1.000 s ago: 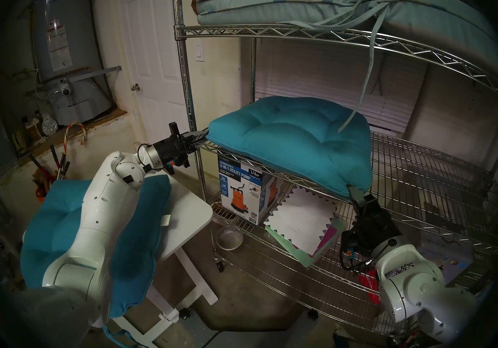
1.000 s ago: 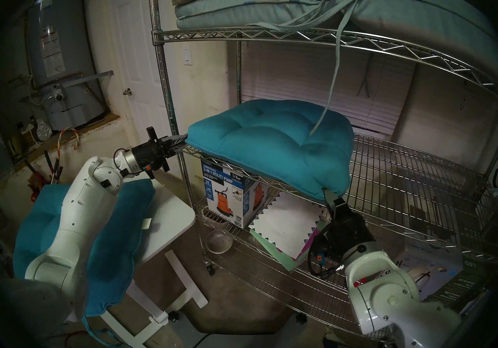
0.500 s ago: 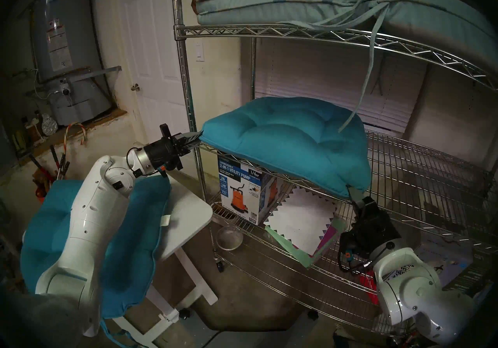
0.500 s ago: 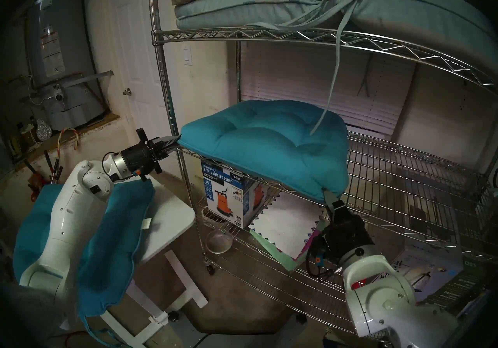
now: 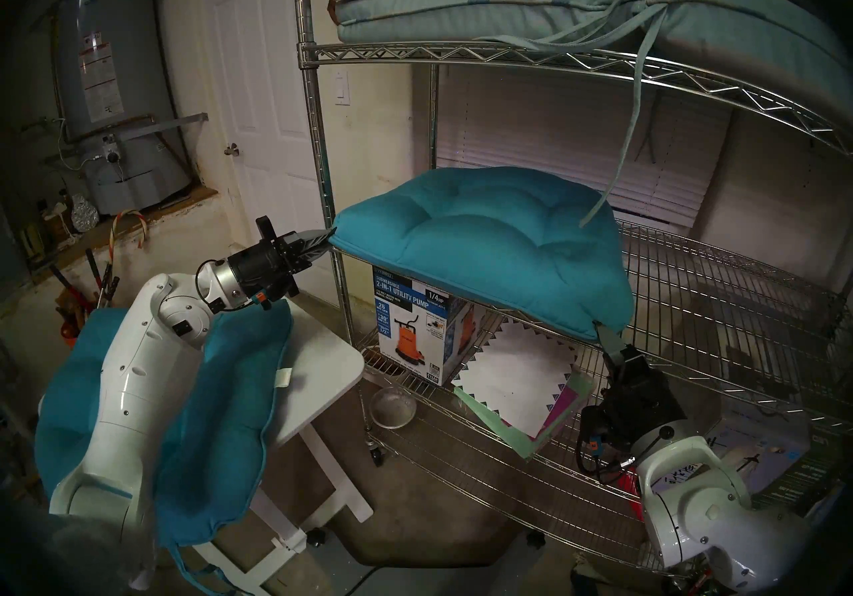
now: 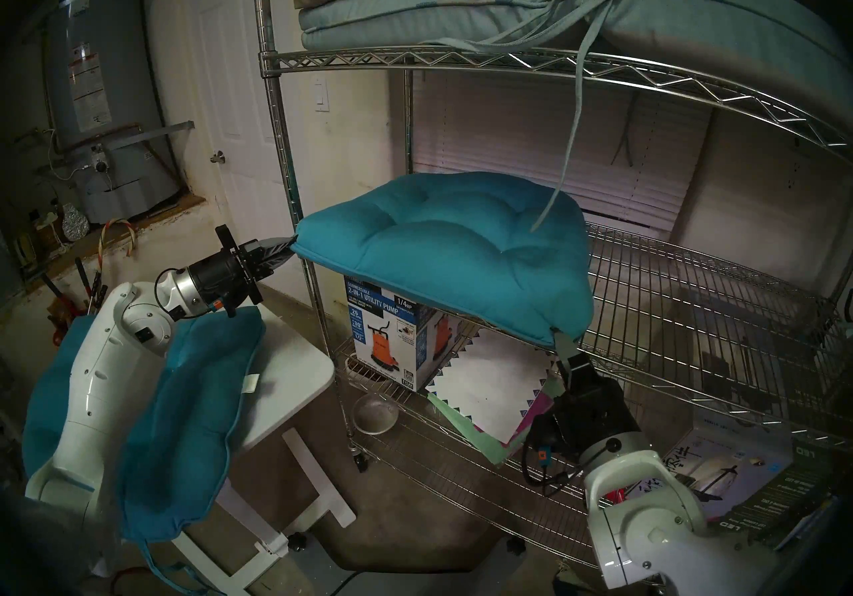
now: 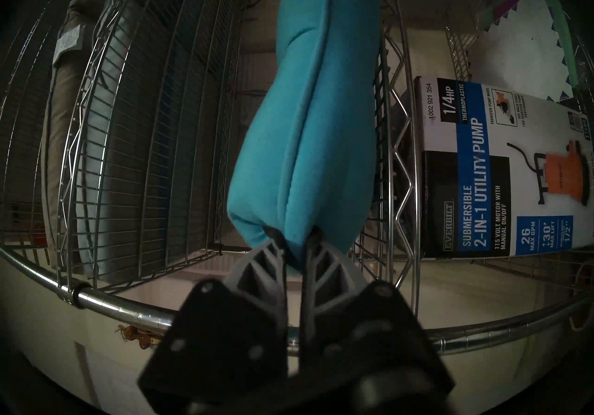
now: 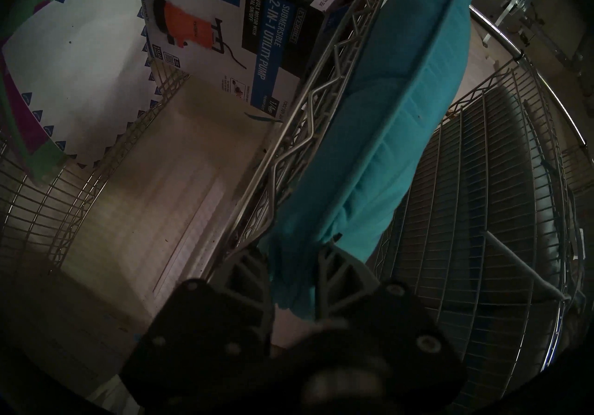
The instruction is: Take cushion off the shelf
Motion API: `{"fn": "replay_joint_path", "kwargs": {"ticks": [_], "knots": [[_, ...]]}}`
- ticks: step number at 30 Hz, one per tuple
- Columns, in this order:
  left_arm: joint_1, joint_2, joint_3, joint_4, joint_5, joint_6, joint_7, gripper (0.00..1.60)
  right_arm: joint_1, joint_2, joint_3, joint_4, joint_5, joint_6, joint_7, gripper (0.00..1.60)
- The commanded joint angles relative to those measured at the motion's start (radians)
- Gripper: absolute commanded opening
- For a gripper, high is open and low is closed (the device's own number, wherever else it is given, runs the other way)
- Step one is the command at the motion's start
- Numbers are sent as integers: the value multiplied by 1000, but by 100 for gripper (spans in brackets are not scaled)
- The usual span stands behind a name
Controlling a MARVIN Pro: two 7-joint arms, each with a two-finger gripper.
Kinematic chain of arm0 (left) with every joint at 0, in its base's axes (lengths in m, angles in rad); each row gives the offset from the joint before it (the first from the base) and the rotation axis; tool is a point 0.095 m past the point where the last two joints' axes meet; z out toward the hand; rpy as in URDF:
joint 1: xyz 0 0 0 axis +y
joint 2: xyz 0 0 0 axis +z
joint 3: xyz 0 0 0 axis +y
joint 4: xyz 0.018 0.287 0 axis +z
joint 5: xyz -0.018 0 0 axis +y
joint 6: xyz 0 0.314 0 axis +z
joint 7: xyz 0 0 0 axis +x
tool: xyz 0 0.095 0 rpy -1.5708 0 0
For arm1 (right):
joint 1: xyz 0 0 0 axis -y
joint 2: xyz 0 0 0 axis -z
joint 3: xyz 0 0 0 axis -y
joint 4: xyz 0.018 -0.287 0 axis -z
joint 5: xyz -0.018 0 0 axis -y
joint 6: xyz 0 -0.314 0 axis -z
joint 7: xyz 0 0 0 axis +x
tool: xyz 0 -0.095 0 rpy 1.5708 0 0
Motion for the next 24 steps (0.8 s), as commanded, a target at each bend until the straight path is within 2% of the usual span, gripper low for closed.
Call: {"fn": "replay_joint_path", "kwargs": {"ticks": [1,14,24], "knots": [[14,58,-71,-23,-30,4,30,0,-54,-5,-38,-64,-29,10,-71,0],[71,75,-101,-55,-54,4,46,0,-156,-10,-76,-64,-85,55,-176,0],[103,88,-114,-75,-69,4,55,0,-234,-20,-75,-64,-125,111,-248,0]]}}
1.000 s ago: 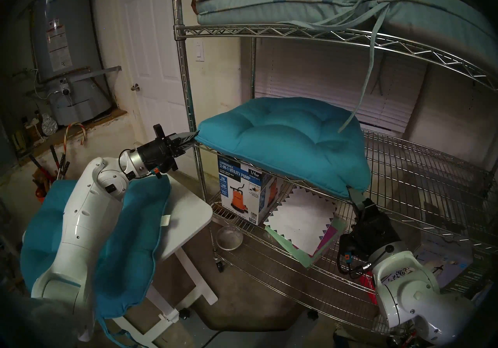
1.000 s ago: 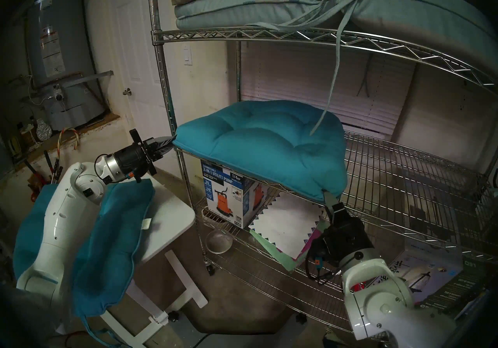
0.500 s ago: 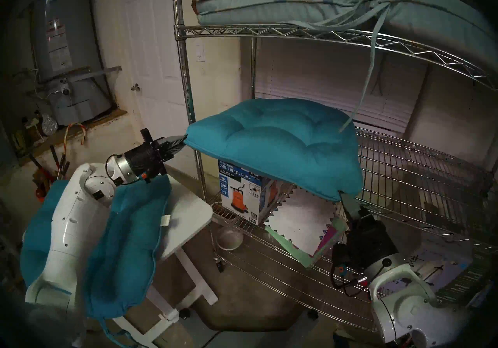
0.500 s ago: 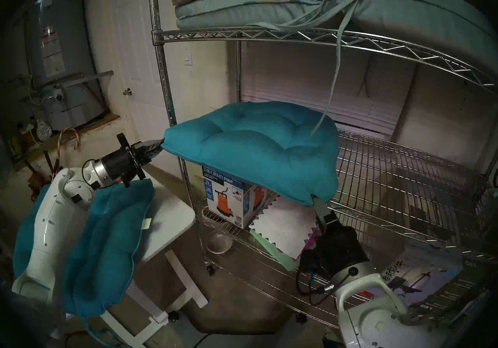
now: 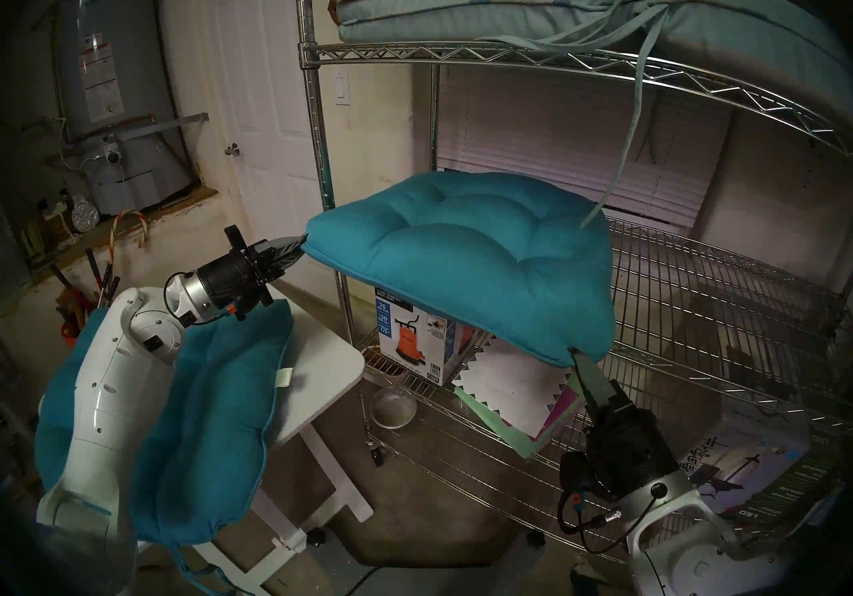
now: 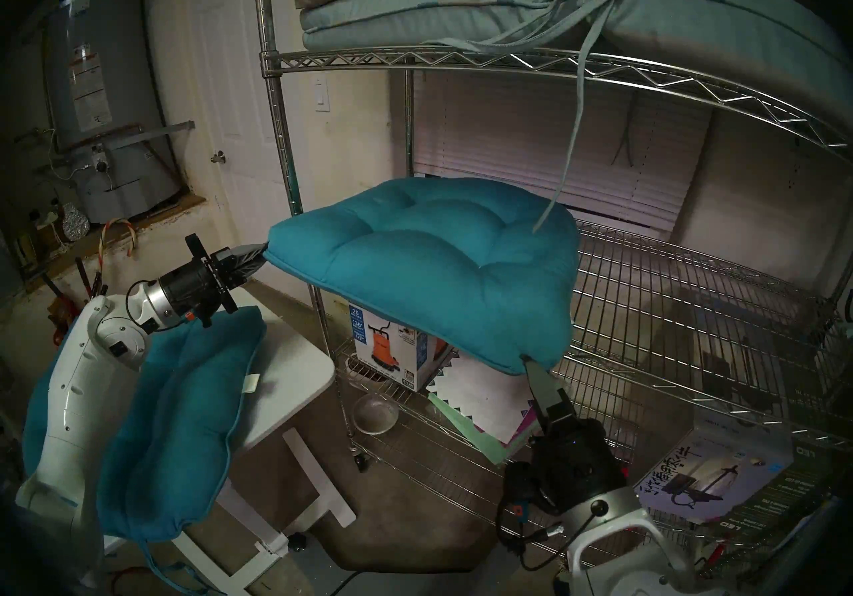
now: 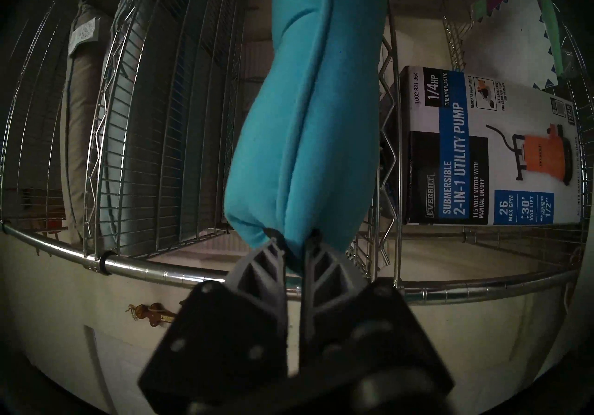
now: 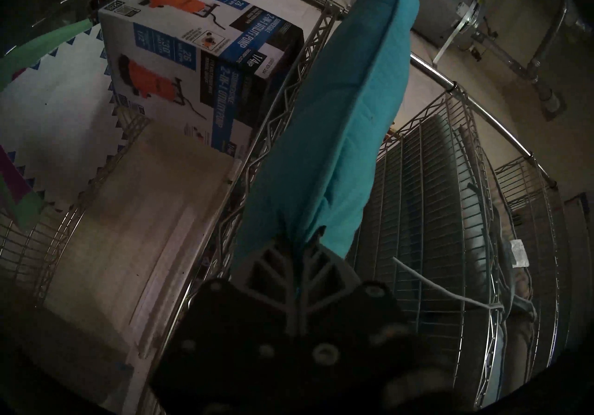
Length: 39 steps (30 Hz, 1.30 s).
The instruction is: Take cushion off the shelf
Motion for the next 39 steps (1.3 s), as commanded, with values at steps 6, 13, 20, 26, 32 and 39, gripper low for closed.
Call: {"fn": "replay_joint_path", "kwargs": {"ticks": [6,13,20,26,32,39], "knots": [[6,35,-45,-20,-36,2,27,160,-122,-19,17,-8,-36,84,-87,160],[12,40,-51,-20,-48,2,33,160,-164,-20,17,-8,-49,108,-128,160],[15,46,-51,-19,-59,2,36,160,-169,-22,15,-8,-54,117,-165,160],[17,51,-49,-19,-66,2,39,160,-155,-23,14,-8,-52,110,-186,160],[19,57,-46,-19,-74,2,41,160,-142,-25,10,-8,-37,96,-193,160],[21,66,-43,-15,-84,2,40,160,-118,-24,4,-8,-14,73,-186,160]]}}
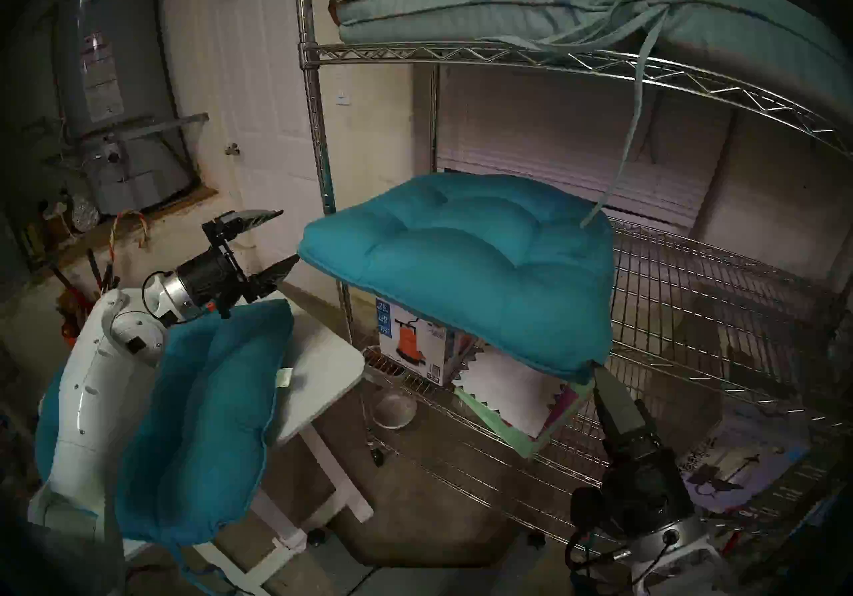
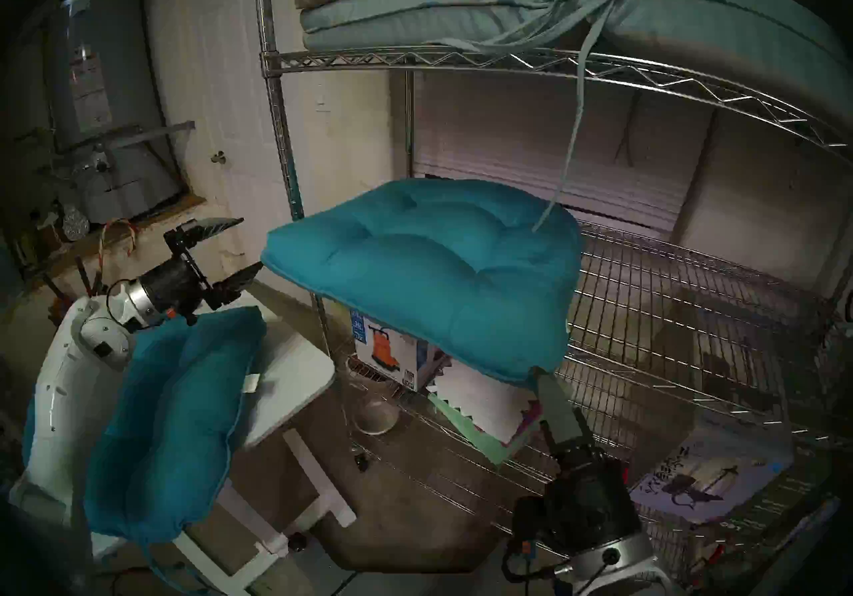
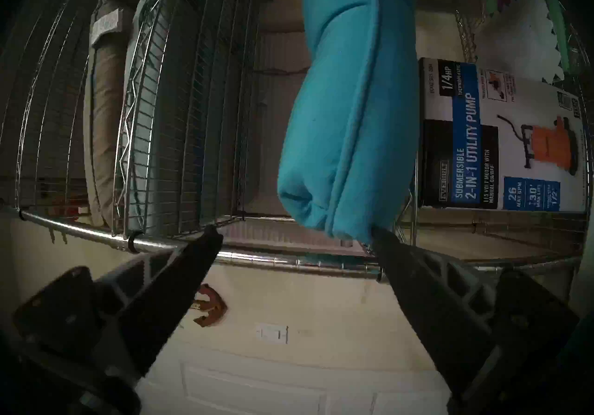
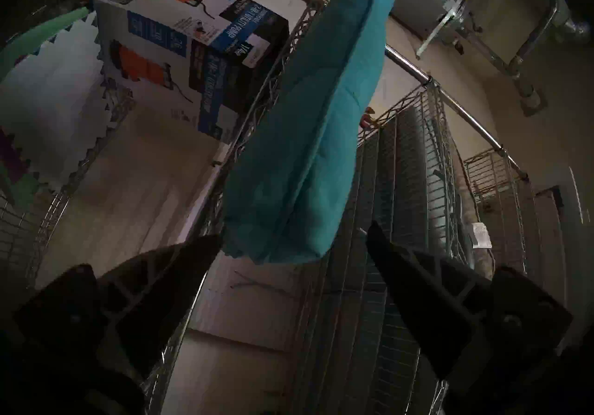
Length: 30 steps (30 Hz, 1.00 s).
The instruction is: Take cushion off the shelf
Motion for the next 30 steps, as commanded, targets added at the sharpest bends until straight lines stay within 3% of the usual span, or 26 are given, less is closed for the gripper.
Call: {"fn": "replay_joint_path", "kwargs": {"ticks": [1,30], "knots": [[-9,20,-10,-6,-27,-2,15,160,31,2,-6,-17,21,-24,-7,160],[-6,58,61,35,-46,-2,-5,160,111,-5,-4,-17,79,-109,19,160]]}}
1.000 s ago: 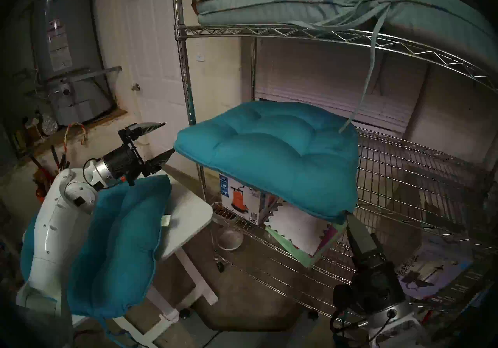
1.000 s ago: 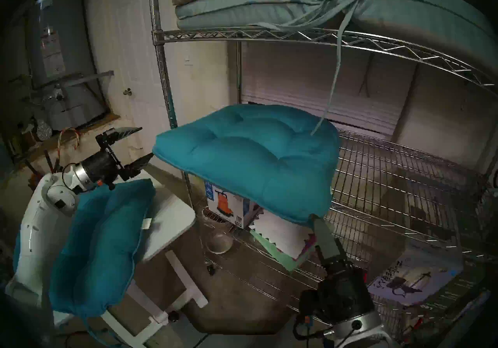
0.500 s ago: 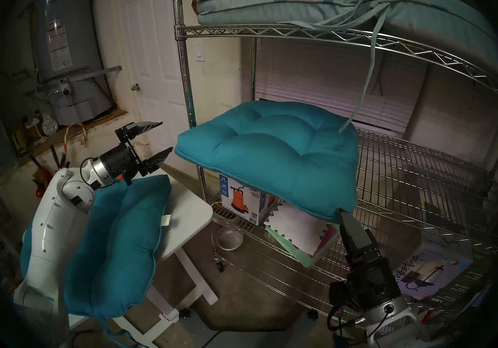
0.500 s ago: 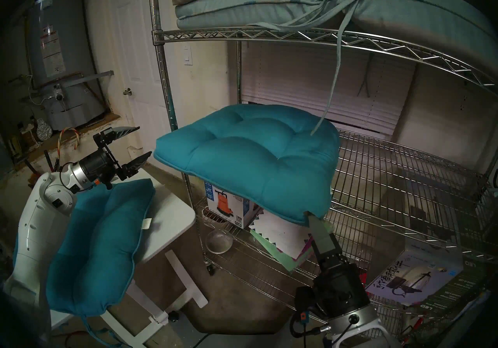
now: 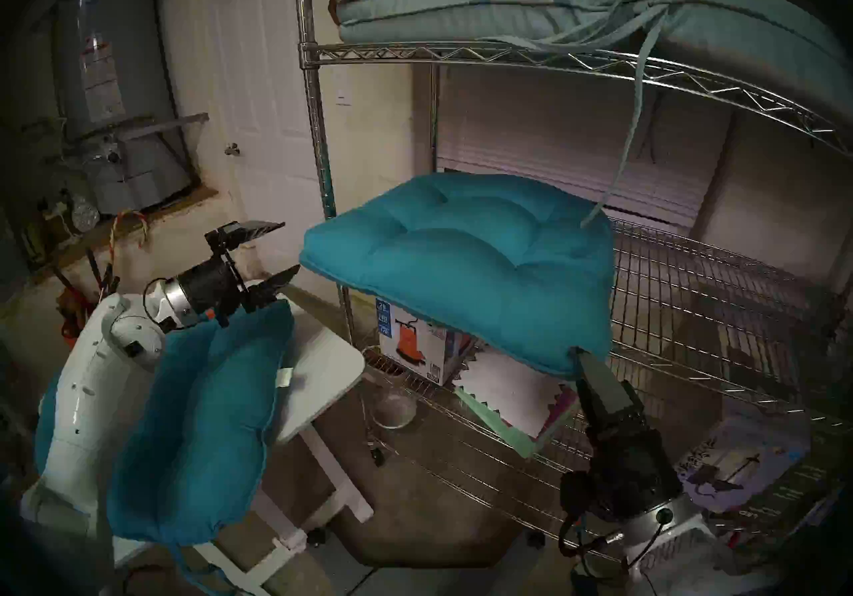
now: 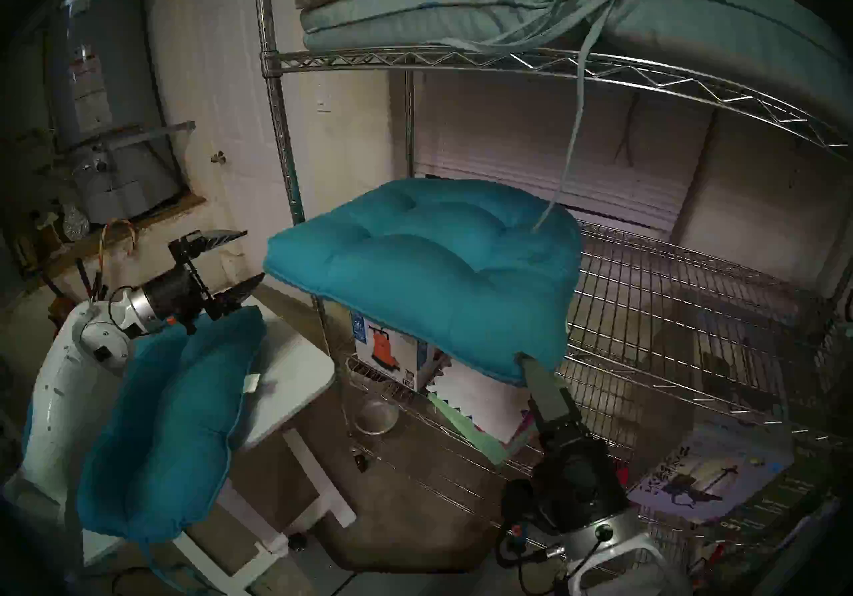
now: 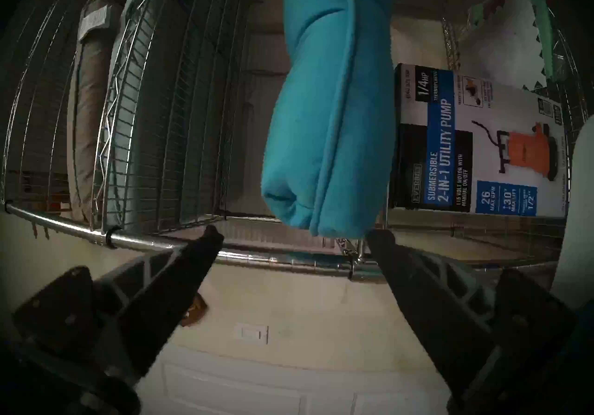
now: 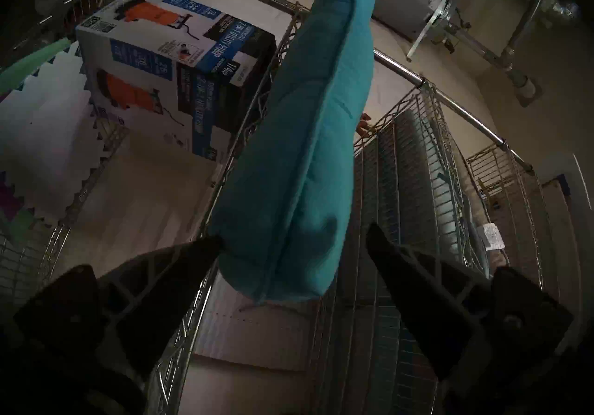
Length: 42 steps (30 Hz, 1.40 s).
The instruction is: Take cushion off the shelf
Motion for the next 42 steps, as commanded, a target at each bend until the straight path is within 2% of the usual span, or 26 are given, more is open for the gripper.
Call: {"fn": "replay_joint_path", "kwargs": {"ticks": [1,12,17,28,29,34,42], "knots": [[-20,13,14,3,-8,-3,7,160,20,0,3,-18,-1,-6,6,160],[-88,-4,74,16,51,-3,40,160,36,-5,15,-18,14,-28,23,160],[-94,-7,77,17,55,-3,40,160,42,-6,16,-18,15,-31,25,160],[-125,-17,91,38,88,-3,64,160,96,-6,10,-18,20,-67,52,160],[-141,-26,90,59,105,-3,82,160,143,-4,-2,-18,20,-102,75,160],[-141,-26,90,59,105,-3,82,160,143,-4,-2,-18,20,-102,75,160],[-167,-32,93,92,110,-3,92,160,211,-13,-26,-18,19,-151,118,160]]}}
